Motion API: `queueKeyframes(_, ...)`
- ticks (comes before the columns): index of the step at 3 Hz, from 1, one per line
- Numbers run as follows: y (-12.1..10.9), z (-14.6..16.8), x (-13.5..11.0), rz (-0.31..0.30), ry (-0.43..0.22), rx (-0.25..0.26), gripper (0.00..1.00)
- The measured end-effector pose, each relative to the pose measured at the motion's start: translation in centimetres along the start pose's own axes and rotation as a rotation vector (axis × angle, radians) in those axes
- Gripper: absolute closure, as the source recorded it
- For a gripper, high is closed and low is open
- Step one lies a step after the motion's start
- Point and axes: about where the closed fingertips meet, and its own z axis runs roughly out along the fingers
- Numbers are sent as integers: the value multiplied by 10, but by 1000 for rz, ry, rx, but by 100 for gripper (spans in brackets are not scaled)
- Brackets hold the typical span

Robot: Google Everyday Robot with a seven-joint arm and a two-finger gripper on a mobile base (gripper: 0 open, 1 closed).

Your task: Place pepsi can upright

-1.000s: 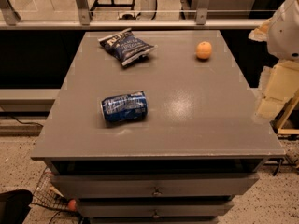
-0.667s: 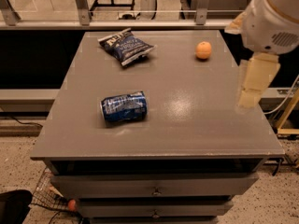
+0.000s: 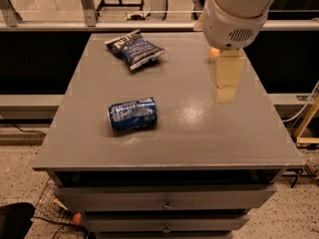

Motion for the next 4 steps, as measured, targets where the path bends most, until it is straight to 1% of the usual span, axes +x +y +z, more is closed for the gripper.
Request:
queueKeyframes(1, -8, 18, -22, -17, 4, 6, 0)
queueKeyframes(2, -19, 52, -55, -5, -57, -11, 0)
queueKeyframes(3, -19, 52, -55, -5, -57, -11, 0)
queueKeyframes(4, -18, 60, -68, -42, -40, -28, 0)
